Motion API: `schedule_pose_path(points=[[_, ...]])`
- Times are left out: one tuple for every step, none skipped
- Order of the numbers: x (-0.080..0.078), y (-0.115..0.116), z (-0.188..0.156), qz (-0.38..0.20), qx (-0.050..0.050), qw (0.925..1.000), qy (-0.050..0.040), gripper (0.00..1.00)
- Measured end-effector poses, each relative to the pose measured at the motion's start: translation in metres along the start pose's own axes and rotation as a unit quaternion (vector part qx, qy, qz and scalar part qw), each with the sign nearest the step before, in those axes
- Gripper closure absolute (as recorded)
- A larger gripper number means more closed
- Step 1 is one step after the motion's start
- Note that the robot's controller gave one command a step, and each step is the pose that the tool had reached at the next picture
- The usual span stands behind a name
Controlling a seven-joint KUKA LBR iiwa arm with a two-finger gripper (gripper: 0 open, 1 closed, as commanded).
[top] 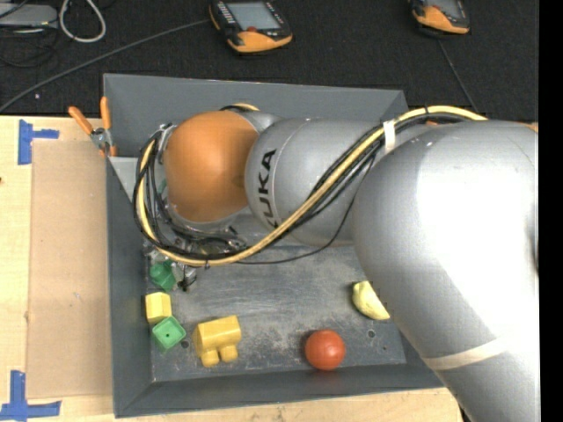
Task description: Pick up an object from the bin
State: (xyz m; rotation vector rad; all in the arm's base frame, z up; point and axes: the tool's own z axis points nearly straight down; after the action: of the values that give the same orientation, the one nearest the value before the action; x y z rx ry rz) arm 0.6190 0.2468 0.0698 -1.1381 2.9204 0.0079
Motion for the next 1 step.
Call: schedule_pose_path(points=[[0.0028,0.0017,-0.0157,0.000,-0.002,1.0000,0.0048,1.00]])
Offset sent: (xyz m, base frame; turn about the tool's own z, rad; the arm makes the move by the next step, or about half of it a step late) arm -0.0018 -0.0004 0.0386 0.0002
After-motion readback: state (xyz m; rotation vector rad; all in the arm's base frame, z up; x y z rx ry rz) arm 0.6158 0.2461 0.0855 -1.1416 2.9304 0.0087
